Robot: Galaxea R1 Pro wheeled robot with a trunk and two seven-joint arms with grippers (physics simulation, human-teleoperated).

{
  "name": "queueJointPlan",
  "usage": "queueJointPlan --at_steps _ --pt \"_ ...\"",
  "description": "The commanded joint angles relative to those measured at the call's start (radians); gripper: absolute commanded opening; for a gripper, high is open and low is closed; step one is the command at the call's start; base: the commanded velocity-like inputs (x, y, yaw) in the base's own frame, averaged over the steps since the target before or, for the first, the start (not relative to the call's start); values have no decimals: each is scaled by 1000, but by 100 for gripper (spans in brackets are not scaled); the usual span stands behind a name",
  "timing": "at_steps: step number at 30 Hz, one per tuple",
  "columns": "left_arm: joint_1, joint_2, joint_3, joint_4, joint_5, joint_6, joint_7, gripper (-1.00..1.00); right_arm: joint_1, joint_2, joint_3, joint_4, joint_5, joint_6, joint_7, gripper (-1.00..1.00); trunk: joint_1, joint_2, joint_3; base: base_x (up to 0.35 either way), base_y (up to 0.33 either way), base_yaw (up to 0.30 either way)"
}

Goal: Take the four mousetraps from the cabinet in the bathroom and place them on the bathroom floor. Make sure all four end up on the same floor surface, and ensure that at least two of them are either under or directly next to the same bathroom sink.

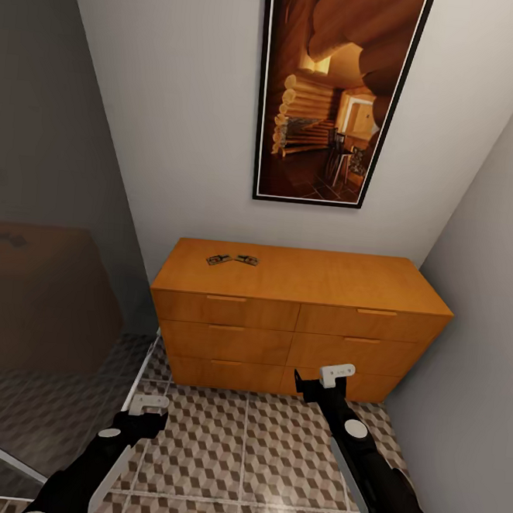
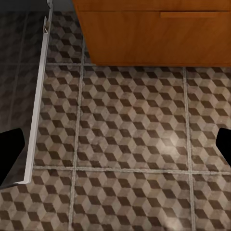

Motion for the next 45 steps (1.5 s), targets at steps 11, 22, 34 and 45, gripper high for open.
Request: queueJointPlan --at_steps 11,22,34,45 --pt "0 -2 -13 -1 9 5 6 100 -1 -1 4 -2 -6 5 -7 100 1 -2 -2 0 0 0" --pt "-1 -3 -29 3 9 5 6 100 -1 0 4 -2 -6 5 -8 100 1 -2 -2 -60 0 0" --pt "-1 -3 -46 4 9 5 6 100 -1 0 4 -1 -6 5 -8 100 1 -2 -2 -117 0 0" --pt "-1 -2 -47 4 9 5 6 100 -1 0 4 0 -6 5 -9 100 1 -2 -2 -5 0 0"
